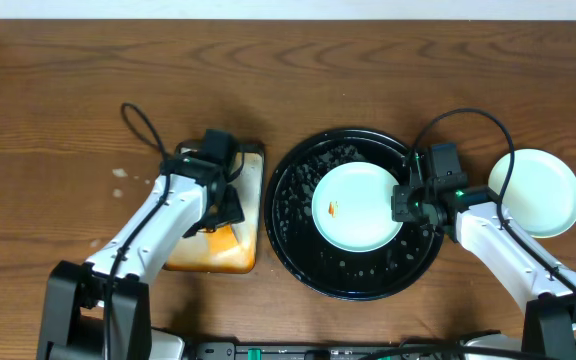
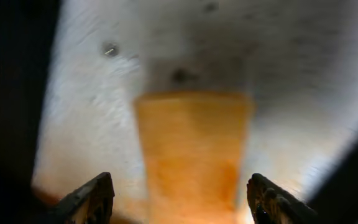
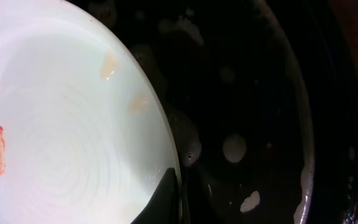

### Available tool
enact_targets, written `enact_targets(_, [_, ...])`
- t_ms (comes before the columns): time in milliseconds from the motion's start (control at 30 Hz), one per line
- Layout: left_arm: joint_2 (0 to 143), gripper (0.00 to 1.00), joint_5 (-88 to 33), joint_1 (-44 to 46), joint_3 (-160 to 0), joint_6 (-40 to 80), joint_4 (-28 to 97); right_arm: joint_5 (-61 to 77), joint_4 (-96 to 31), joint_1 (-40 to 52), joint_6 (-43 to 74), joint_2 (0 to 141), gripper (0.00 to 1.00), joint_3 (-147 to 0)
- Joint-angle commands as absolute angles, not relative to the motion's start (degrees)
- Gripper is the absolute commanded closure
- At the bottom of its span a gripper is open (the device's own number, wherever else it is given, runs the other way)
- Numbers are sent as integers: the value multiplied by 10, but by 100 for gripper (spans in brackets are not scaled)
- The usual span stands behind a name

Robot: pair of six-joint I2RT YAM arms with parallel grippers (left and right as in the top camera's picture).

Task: Clean dirty plates on tray and stack at the side
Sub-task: 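Dip and press the sponge into the soapy tray with the left gripper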

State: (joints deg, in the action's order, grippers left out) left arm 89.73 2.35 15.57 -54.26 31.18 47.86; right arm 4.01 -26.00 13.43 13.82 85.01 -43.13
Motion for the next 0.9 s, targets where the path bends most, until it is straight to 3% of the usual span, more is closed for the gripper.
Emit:
enact_targets(0, [898,30,11,148,-519,361,467,33,-262,136,132,849,99,-440])
enact_targets(300, [898,32,-32,149,-469,282,406,33,-262,136,132,849,99,-440])
enact_targets(500, [898,51,-32,149,-469,279,406,33,-262,136,132,849,99,-440])
enact_targets(867, [898,39,-32,149,-488,252,428,32,-262,136,132,849,99,-440])
